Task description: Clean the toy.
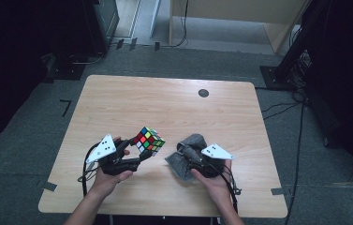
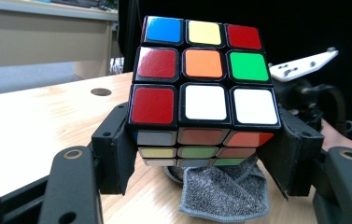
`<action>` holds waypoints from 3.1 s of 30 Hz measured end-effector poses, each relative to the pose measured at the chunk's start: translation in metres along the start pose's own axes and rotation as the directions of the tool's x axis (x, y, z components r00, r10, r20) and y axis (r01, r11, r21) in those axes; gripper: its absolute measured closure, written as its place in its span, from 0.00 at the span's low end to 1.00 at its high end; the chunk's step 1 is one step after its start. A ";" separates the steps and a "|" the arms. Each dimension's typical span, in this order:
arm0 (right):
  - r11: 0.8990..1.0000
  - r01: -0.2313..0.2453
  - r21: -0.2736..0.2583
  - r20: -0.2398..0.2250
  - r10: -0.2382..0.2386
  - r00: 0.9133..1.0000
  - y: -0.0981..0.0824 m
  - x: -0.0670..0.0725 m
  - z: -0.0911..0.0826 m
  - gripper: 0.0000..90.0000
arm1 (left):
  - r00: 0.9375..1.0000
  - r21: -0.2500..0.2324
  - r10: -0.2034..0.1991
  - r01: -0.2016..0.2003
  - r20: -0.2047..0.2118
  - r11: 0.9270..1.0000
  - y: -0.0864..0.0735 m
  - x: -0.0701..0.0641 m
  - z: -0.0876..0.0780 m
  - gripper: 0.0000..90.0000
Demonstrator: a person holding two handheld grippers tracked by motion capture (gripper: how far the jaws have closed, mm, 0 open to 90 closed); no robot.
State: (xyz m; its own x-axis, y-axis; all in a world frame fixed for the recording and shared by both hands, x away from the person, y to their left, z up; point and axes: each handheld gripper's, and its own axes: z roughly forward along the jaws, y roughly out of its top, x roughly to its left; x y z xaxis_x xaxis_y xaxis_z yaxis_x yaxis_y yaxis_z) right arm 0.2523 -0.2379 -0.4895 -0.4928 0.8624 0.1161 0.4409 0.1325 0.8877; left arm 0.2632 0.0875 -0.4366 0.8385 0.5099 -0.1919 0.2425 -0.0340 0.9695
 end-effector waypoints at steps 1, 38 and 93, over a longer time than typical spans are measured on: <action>1.000 0.007 -0.014 0.008 -0.007 1.000 0.001 0.001 -0.002 0.39 | 1.000 0.000 -0.007 0.007 -0.004 1.000 0.000 0.001 0.000 0.38; 0.844 0.476 -0.245 0.020 -0.487 0.873 0.007 0.081 -0.007 0.38 | 0.978 0.211 -0.169 0.140 0.123 0.967 -0.006 -0.011 0.032 0.37; 0.992 0.045 -0.114 -0.185 -0.066 0.981 0.029 0.038 -0.018 0.38 | 0.958 0.382 0.231 -0.154 -0.167 0.911 -0.027 -0.007 0.052 0.38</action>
State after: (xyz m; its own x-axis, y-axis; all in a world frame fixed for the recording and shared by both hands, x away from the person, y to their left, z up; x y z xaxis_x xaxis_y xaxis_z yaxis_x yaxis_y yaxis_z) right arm 0.2326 -0.2098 -0.4515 -0.6508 0.7466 0.1380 0.3299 0.1144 0.9371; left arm 0.2759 0.0397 -0.4690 0.7785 0.6241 0.0659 0.2787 -0.4379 0.8547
